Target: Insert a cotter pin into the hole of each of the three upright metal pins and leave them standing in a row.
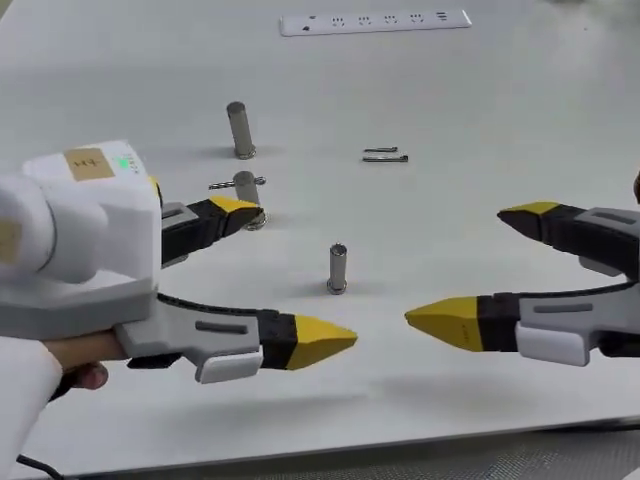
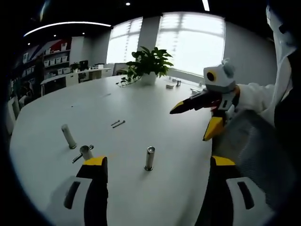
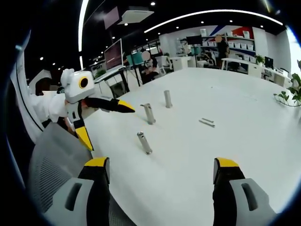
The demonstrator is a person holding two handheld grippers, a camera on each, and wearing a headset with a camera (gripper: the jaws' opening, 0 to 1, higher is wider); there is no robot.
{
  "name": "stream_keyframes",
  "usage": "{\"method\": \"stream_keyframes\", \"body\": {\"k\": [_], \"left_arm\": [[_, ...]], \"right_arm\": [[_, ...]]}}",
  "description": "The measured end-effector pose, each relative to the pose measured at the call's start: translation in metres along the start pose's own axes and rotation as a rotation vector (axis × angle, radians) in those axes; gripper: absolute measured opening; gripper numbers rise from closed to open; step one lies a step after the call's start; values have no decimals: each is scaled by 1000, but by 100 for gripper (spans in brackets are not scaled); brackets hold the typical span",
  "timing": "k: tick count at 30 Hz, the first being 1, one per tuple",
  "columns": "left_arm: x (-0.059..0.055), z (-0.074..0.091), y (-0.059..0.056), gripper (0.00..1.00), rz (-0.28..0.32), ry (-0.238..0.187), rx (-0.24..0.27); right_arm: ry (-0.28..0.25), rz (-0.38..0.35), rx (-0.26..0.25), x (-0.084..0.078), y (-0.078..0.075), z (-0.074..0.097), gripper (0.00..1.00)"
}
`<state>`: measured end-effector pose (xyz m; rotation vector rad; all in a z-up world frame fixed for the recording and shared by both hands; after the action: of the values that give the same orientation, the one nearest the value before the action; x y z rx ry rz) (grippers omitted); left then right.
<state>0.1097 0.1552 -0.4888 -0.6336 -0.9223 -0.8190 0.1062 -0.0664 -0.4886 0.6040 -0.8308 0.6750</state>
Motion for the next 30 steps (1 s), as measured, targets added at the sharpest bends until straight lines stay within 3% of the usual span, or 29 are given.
{"method": "stream_keyframes", "body": {"k": [3,10,15,21,26,30], "left_arm": [[-7,4,-3,98,26,28,-5],[-18,11,-2,99,62,50,19],[-20,15,-1,99,84,57,38],[-19,20,-1,99,102,40,46],[-19,26,-3,99,127,29,48],[-19,30,-2,99,140,22,65]], "right_arm": [[7,7,0,1,-1,1,89],[30,33,3,6,-7,4,88],[106,104,-1,14,-26,8,84],[140,161,17,41,-49,6,81],[133,201,61,68,-60,3,76],[157,280,68,85,-73,-7,77]]}}
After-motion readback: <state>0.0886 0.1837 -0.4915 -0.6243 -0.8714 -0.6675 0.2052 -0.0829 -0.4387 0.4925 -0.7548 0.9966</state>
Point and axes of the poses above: the centre of the closed fingertips' face, and the gripper's own axes: z roughly backward along the fingers, y roughly to its left, x roughly out of its top, the point moved 8 cm from there along z, roughly backward along the fingers, and after that the axes turned 4 degrees about x, right-handed, at the moved point
